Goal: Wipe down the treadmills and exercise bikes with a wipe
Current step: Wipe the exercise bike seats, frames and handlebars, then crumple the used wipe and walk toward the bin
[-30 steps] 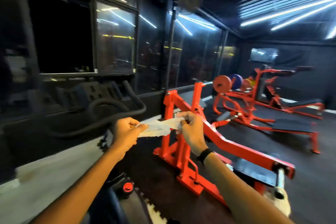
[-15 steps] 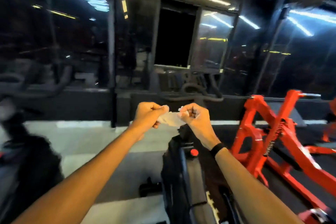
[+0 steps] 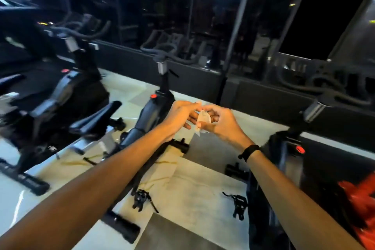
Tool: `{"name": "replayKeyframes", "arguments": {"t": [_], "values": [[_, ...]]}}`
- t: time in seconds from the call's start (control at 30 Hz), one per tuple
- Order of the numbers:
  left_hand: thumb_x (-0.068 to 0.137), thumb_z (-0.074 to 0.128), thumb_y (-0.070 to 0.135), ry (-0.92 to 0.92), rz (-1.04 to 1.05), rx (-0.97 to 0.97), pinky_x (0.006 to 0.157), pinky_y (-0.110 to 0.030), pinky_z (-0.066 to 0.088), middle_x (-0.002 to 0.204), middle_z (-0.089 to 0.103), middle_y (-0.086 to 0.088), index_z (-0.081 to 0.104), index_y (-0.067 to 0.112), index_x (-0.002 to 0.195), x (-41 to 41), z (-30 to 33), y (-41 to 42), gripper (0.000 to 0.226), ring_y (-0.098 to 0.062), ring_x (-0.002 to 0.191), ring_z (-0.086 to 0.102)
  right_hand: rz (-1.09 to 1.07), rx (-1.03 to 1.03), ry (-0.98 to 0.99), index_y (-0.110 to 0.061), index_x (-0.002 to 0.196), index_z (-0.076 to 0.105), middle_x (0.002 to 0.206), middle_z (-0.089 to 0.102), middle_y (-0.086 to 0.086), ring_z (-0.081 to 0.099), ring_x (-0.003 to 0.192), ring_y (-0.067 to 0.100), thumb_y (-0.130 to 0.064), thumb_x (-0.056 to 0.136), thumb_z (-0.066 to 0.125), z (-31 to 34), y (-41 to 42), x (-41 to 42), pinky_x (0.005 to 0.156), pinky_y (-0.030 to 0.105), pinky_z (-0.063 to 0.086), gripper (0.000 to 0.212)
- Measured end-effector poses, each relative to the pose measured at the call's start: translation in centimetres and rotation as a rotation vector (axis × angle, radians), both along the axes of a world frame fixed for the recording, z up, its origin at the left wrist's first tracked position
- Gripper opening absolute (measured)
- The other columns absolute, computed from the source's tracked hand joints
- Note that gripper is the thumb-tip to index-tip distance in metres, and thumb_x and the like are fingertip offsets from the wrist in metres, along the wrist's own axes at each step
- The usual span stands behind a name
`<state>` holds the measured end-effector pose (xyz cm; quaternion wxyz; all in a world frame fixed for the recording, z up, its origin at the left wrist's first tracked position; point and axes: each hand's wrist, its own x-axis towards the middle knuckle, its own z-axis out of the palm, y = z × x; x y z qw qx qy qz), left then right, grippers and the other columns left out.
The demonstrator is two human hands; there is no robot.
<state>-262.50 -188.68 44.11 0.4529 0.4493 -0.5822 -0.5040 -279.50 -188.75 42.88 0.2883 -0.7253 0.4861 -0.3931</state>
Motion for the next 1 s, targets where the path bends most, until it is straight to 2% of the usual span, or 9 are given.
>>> {"name": "replayKeyframes", "arguments": {"t": [0.1,0.2,0.3,0.37,0.47,0.6,0.77,0.9,1.0], "values": [[0.099,0.056,0.026,0.041,0.091,0.017,0.060,-0.029,0.048,0.084,0.073,-0.016,0.065,0.006,0.111,4.3,0.6,4.1,0.024,-0.024,0.075,0.067,0.047,-0.048,0.085,-0.011,0.105,0.072,0.096,0.071,-0.002,0.065,0.084,0.005,-0.011,0.073,0.088,1.0,2.8,3.9,0.074,0.020,0.052,0.036],[0.097,0.059,0.018,0.027,0.177,-0.002,0.055,-0.027,0.045,0.072,0.072,-0.006,0.060,0.017,0.106,8.0,0.8,8.8,0.009,-0.013,0.064,0.064,0.116,-0.114,0.064,-0.018,0.091,0.074,0.085,0.071,-0.011,0.064,0.076,-0.003,-0.009,0.079,0.084,1.3,6.7,7.3,0.068,0.014,0.049,0.018],[0.090,0.064,0.007,-0.076,0.260,-0.006,0.053,-0.027,0.044,0.087,0.068,-0.011,0.059,0.017,0.111,10.8,0.5,13.3,0.024,-0.016,0.071,0.061,0.167,-0.112,-0.073,-0.021,0.082,0.071,0.079,0.070,-0.010,0.065,0.072,-0.002,0.002,0.083,0.076,0.4,11.1,9.5,0.068,0.018,0.053,0.023],[0.088,0.064,0.007,-0.134,0.203,0.032,0.059,-0.031,0.052,0.096,0.069,-0.011,0.065,0.017,0.108,12.4,-0.4,16.9,0.023,-0.019,0.080,0.064,0.207,-0.086,-0.185,-0.014,0.083,0.071,0.080,0.071,-0.003,0.067,0.072,0.004,0.007,0.084,0.073,-0.6,14.5,10.7,0.070,0.023,0.057,0.021],[0.087,0.064,0.003,-0.145,0.181,0.076,0.071,-0.038,0.059,0.087,0.072,-0.007,0.070,0.017,0.098,13.9,-2.9,22.8,0.019,-0.019,0.079,0.067,0.237,-0.007,-0.295,-0.013,0.086,0.073,0.085,0.073,0.002,0.069,0.077,0.010,0.007,0.083,0.074,-2.3,19.2,12.8,0.072,0.023,0.058,0.020],[0.085,0.067,-0.008,-0.082,0.378,0.070,0.060,-0.031,0.060,0.081,0.069,-0.015,0.068,0.002,0.096,16.2,-4.5,29.4,0.015,-0.015,0.062,0.067,0.276,0.094,-0.298,-0.007,0.093,0.070,0.086,0.072,0.005,0.069,0.074,0.004,0.011,0.083,0.071,-3.7,24.1,16.2,0.069,0.019,0.055,0.021],[0.081,0.073,-0.010,0.027,0.523,0.016,0.063,-0.033,0.062,0.090,0.071,-0.022,0.069,-0.005,0.095,22.0,-2.2,36.7,0.016,-0.027,0.073,0.072,0.371,0.023,-0.268,-0.008,0.087,0.070,0.084,0.072,0.008,0.067,0.071,0.005,0.004,0.078,0.079,-2.6,29.5,22.8,0.067,0.019,0.054,0.017],[0.081,0.070,-0.012,0.017,0.616,-0.043,0.065,-0.028,0.061,0.091,0.073,-0.021,0.072,-0.002,0.093,27.8,-1.0,42.5,0.016,-0.024,0.076,0.073,0.456,-0.027,-0.228,-0.015,0.080,0.071,0.077,0.069,0.001,0.062,0.066,0.001,0.004,0.075,0.082,-1.6,33.6,30.3,0.065,0.019,0.052,0.022],[0.080,0.072,-0.010,-0.011,0.749,-0.053,0.065,-0.028,0.060,0.088,0.073,-0.016,0.073,-0.001,0.092,33.3,-1.3,47.2,0.016,-0.021,0.074,0.072,0.552,-0.035,-0.229,-0.007,0.082,0.073,0.074,0.068,0.005,0.059,0.065,0.007,0.004,0.075,0.081,-1.6,36.9,36.8,0.061,0.022,0.051,0.016]]}}
